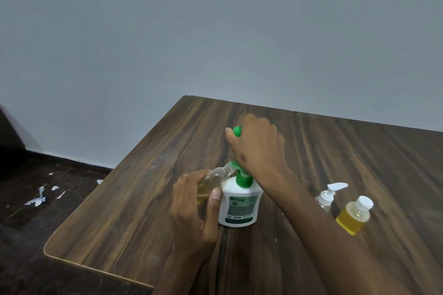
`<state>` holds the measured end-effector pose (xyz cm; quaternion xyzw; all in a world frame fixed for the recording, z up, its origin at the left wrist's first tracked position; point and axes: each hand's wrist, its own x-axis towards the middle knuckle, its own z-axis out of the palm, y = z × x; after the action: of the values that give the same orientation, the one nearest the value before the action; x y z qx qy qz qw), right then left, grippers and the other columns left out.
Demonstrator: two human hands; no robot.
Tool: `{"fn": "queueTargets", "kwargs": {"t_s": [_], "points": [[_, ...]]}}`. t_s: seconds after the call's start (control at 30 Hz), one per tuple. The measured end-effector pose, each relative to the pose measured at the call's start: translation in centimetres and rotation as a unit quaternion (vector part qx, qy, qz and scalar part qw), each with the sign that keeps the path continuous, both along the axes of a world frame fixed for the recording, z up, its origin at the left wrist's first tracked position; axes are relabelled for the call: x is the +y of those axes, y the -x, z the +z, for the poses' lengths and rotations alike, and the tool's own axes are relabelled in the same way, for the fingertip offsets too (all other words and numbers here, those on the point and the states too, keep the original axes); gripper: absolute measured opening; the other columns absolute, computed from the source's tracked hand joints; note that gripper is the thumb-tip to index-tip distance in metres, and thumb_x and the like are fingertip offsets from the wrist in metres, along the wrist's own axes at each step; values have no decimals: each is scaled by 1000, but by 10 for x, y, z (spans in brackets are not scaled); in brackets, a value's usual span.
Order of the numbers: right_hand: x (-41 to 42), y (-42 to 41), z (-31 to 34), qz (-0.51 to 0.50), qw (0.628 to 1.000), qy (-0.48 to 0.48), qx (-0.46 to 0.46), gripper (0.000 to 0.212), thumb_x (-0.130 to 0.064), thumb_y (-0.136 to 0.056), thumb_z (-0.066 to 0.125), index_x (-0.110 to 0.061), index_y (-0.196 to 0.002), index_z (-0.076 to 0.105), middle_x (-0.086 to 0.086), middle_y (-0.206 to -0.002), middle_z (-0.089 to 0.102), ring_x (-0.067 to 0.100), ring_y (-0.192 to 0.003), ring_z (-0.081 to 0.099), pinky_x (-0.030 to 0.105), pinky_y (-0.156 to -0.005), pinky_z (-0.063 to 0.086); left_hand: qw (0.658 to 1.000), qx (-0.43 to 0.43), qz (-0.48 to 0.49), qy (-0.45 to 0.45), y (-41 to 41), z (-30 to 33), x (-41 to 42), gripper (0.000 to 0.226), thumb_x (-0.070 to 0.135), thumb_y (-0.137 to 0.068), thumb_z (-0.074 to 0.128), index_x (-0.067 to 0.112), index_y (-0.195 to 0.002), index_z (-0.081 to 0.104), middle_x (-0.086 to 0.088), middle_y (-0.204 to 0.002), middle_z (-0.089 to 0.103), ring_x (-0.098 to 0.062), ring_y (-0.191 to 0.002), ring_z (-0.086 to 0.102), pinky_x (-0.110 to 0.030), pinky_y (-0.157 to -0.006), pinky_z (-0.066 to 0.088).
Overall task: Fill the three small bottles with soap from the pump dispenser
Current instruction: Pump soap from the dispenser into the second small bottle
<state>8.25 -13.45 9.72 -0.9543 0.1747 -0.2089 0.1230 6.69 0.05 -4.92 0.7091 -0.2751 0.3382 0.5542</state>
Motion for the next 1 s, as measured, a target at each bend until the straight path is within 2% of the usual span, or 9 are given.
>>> {"fn": "queueTargets", "kwargs": {"t_s": [0.1, 0.2, 0.33, 0.43, 0.63, 0.73, 0.87, 1.0], "points": [[0, -2, -1, 1, 1000, -3, -9, 32, -46, -103, 48, -18, -89, 46, 1, -84, 47, 25, -77, 50, 36, -68, 37, 1000, 1, 6, 1, -1, -1, 0, 23, 21, -102, 57, 11, -119, 67, 2, -109, 66, -24, -96, 66, -43, -76, 54], [-1, 0, -4, -2, 1000, -27, 13, 30, -45, -103, 50, -18, -92, 46, -4, -77, 39, 23, -78, 47, 36, -69, 36, 1000, 4, 4, -1, 0, 0, -1, 25, 23, -103, 56, 10, -120, 68, 3, -110, 66, -24, -98, 66, -43, -77, 54], [-1, -1, -1, 5, 1000, -7, -10, 32, -44, -103, 49, -17, -88, 47, 0, -82, 46, 24, -75, 48, 36, -67, 36, 1000, 7, 6, -2, -1, -1, -1, 25, 24, -102, 56, 10, -121, 67, 1, -110, 66, -23, -96, 65, -42, -76, 54], [-1, -2, -5, -1, 1000, -21, 5, 31, -45, -103, 50, -17, -91, 47, 2, -87, 49, 24, -79, 49, 36, -69, 37, 1000, 4, 3, -3, -2, -2, -1, 25, 23, -102, 56, 10, -121, 67, 1, -110, 66, -23, -98, 65, -42, -77, 54], [0, -4, -2, 3, 1000, -3, -12, 32, -46, -103, 49, -16, -89, 48, 3, -85, 52, 25, -77, 52, 37, -67, 39, 1000, -3, -1, 0, -4, -4, -1, 24, 24, -103, 56, 13, -122, 65, 3, -111, 65, -23, -97, 65, -46, -75, 55], [-1, -3, -5, 2, 1000, -11, 13, 31, -46, -103, 51, -17, -92, 48, 2, -87, 49, 25, -79, 50, 37, -70, 39, 1000, 3, -7, 4, -4, -3, -1, 25, 25, -104, 55, 14, -122, 67, 6, -112, 65, -24, -99, 65, -50, -75, 54], [-1, -3, 0, 6, 1000, 3, -5, 33, -46, -102, 51, -18, -86, 45, -1, -78, 44, 26, -76, 50, 37, -68, 38, 1000, 4, -5, 11, -2, 0, 0, 23, 23, -103, 57, 14, -122, 68, 8, -113, 66, -21, -102, 66, -51, -76, 54], [-1, -3, -6, 1, 1000, -7, 15, 32, -46, -103, 51, -17, -92, 48, 3, -88, 51, 25, -81, 52, 37, -70, 40, 1000, 13, -3, 17, 0, 1, 0, 23, 15, -101, 61, 13, -123, 70, 9, -115, 66, -24, -104, 66, -54, -78, 54]]}}
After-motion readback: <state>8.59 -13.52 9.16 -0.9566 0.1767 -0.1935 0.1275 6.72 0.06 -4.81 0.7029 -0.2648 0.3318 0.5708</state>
